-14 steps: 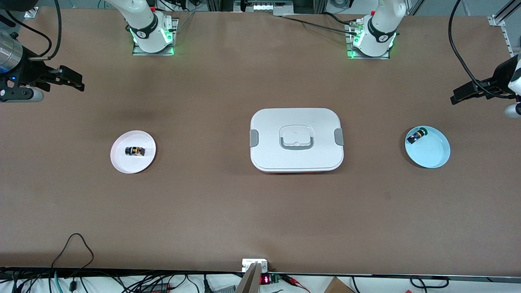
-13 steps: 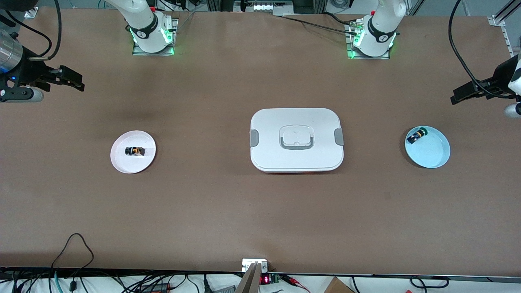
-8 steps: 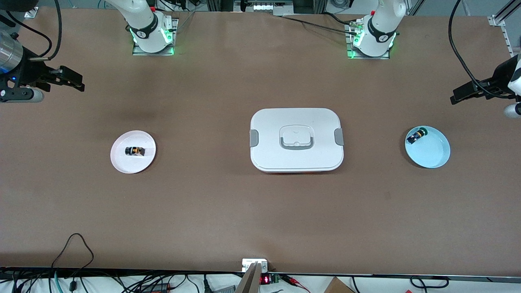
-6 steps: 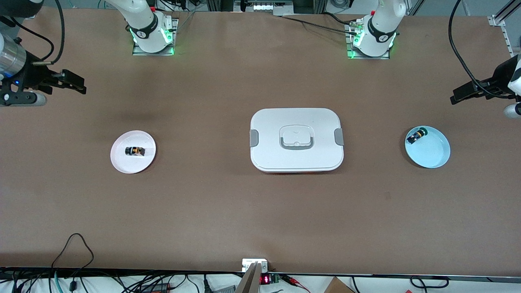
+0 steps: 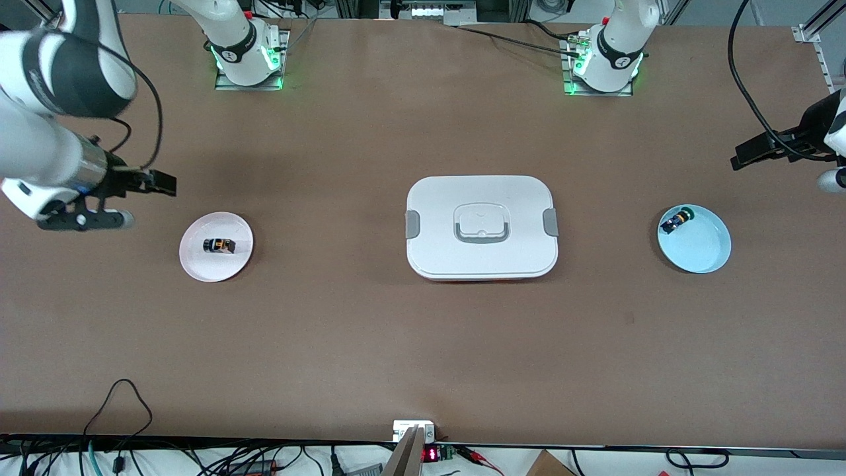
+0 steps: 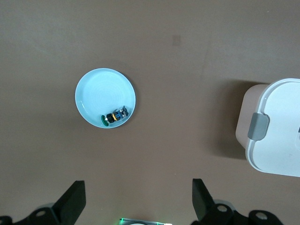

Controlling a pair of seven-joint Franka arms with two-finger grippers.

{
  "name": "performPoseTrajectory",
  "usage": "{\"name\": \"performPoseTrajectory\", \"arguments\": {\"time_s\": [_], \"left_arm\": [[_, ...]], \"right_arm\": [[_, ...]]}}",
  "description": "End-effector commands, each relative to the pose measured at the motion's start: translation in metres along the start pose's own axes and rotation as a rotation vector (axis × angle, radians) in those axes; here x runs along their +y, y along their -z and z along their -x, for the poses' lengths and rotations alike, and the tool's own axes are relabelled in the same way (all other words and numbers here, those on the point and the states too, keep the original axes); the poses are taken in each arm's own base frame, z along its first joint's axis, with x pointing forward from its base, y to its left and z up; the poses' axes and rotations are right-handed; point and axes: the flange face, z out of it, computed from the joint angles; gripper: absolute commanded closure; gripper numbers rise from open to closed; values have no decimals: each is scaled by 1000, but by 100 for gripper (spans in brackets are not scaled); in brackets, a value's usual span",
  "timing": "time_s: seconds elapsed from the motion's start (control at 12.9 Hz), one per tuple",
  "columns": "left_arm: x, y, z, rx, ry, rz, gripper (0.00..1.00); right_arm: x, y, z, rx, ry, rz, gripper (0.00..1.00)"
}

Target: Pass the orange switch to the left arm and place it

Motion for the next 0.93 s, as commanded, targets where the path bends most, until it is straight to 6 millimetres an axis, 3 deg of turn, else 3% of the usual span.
{"name": "performPoseTrajectory", "arguments": {"time_s": [0.0,0.15,0.31,0.85], "left_arm": [[-1,6,-3,-6,-21,17,0],[-2,4,-5,-11,-21,17,0],[-2,4,-5,-9,-19,17,0],[-3,4,-5,-11,-19,18,0]], "right_arm": [[0,-45,-12,31,-10,0,0],[-2,-93,-17,74,-15,3,0],[8,-142,-12,107,-31,1,0],[4,-200,-23,109,-19,18,0]]}}
